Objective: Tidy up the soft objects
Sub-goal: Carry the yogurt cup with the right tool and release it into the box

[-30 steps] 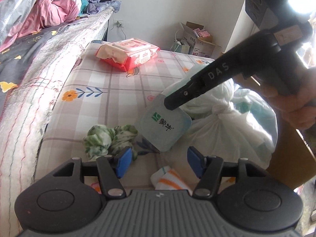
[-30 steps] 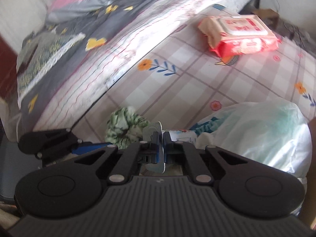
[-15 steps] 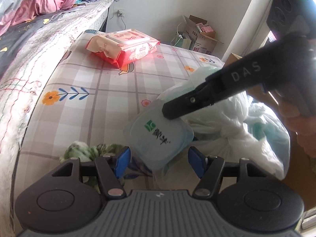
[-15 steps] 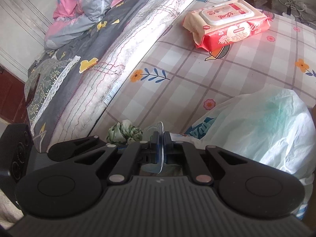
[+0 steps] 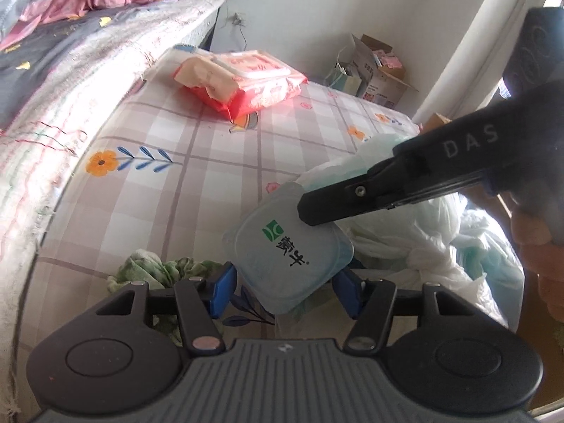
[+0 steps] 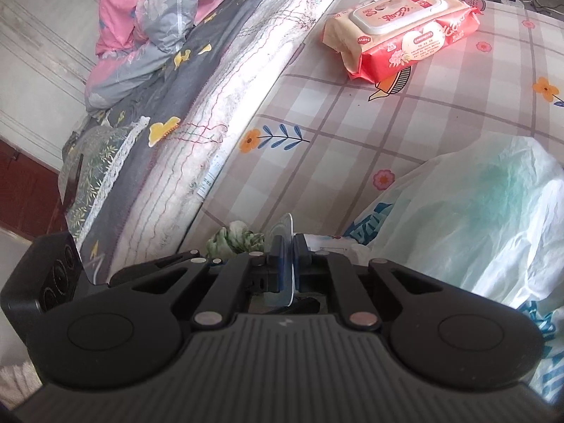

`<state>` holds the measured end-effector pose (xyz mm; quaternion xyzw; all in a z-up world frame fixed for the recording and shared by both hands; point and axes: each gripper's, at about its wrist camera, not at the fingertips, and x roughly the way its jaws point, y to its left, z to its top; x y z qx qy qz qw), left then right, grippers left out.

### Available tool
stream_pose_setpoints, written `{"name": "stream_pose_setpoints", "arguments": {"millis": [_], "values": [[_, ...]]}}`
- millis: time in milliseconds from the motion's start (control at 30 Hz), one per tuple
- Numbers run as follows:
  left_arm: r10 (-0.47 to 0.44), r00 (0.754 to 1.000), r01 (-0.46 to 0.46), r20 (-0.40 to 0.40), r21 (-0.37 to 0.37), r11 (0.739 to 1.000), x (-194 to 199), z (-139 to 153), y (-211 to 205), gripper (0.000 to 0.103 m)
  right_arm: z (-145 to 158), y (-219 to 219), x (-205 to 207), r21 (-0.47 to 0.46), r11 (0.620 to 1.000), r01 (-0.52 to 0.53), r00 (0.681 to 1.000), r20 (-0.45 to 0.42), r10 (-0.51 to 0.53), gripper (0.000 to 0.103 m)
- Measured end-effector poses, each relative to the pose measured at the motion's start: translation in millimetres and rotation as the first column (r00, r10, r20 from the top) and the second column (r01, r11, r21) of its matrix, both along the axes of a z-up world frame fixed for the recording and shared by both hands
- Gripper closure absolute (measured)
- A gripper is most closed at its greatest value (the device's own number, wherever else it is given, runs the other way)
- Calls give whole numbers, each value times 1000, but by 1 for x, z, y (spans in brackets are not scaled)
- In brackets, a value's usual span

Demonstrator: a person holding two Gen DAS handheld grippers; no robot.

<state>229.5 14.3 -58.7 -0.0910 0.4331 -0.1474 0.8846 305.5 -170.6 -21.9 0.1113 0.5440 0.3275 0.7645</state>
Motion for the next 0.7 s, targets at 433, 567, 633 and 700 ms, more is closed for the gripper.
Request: {"name": "stream_pose_setpoints", "arguments": {"millis": [433,567,633,700], "values": [[-4,980,2,199,11,1000,-57,81,-3,42,73,-31,-47,209,977,47,995,76,-64,99],[-83,959,81,270,17,997,-76,111,-32,42,103,-75,-80,263,958,114,982,115,-148,99],[-129,948,132,290,10,991,-84,122,-53,42,116,-103,-100,283,946,155,971,132,-199,99],[-183,936,190,301,5,982,-90,129,-78,42,127,-134,-120,298,933,201,956,147,-253,98]]}}
